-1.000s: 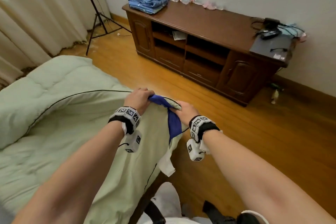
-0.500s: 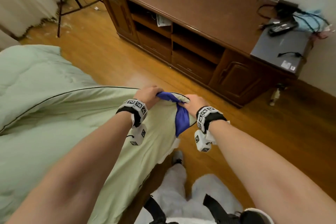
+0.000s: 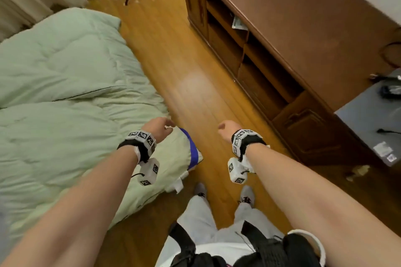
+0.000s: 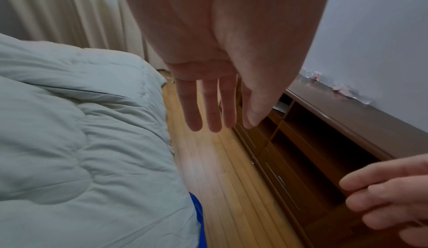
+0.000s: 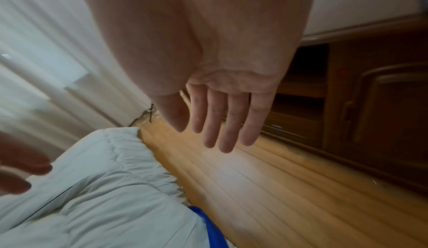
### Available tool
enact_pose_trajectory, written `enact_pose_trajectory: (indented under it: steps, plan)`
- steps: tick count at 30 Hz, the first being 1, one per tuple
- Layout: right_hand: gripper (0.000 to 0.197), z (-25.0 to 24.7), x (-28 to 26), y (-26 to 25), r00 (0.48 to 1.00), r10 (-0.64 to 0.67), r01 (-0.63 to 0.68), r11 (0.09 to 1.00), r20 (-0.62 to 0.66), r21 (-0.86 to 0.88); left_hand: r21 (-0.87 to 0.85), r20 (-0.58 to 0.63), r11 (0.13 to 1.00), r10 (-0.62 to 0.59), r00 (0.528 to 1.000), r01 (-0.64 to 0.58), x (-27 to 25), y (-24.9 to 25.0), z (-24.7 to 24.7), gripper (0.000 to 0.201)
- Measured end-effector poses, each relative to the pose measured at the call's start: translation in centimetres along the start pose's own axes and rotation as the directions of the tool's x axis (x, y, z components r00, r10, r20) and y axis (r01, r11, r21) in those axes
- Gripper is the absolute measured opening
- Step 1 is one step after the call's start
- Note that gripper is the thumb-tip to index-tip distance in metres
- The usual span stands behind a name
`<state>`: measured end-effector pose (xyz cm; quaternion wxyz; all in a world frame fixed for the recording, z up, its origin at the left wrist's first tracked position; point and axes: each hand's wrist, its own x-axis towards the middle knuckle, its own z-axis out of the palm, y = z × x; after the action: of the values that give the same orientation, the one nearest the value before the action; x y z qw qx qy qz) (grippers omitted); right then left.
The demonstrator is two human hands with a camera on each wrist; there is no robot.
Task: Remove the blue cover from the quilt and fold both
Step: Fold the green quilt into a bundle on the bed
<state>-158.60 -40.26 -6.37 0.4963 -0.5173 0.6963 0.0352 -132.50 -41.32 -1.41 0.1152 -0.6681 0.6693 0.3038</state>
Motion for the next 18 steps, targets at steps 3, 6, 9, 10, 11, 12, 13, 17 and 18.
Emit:
enact_pose_trajectory:
  steps: [3,6,9,10,11,12,13,17,18]
  plan:
    - [0.032,-1.6,0.7,-1.9,0.997,-0.065,0.068,0.996,0.048,-0.052,-0.054,-0.073,0.997,-0.067,0.995,0.063,-1.3,0.3,0.0,0.027]
    - [0.037,-0.7,1.5,-4.5,0.982,-0.139,0.154,0.981,0.124,-0.118,-0.071,-0.086,0.987,-0.149,0.985,0.144,-2.5,-1.1,0.4,0.03]
    - [0.044,2.0,2.5,-7.0,0.964,-0.174,0.215,0.955,0.203,-0.206,-0.06,-0.044,0.963,-0.267,0.963,0.264,-3.4,-4.2,2.0,0.036]
    - [0.048,3.1,3.0,-7.5,0.957,-0.171,0.228,0.943,0.233,-0.242,-0.083,-0.025,0.948,-0.31,0.95,0.307,-3.6,-5.4,3.0,0.038]
    - [0.052,4.3,3.7,-8.0,0.95,-0.168,0.241,0.93,0.262,-0.279,-0.118,-0.006,0.927,-0.359,0.933,0.356,-3.8,-6.6,4.1,0.039]
    - [0.056,5.5,4.6,-8.3,0.946,-0.158,0.245,0.919,0.281,-0.308,-0.161,0.012,0.901,-0.406,0.914,0.402,-3.9,-7.9,5.3,0.041]
    - [0.059,6.8,5.6,-8.5,0.946,-0.142,0.238,0.914,0.292,-0.327,-0.21,0.029,0.869,-0.452,0.892,0.447,-4.0,-9.2,6.7,0.042]
    - [0.069,13.4,11.3,-9.4,0.929,-0.074,0.225,0.892,0.363,-0.393,-0.353,0.084,0.724,-0.607,0.791,0.593,-2.6,-14.0,13.9,0.051]
    - [0.072,15.3,13.0,-9.3,0.924,-0.058,0.221,0.889,0.379,-0.401,-0.352,0.097,0.697,-0.637,0.765,0.625,-1.9,-15.1,15.9,0.059]
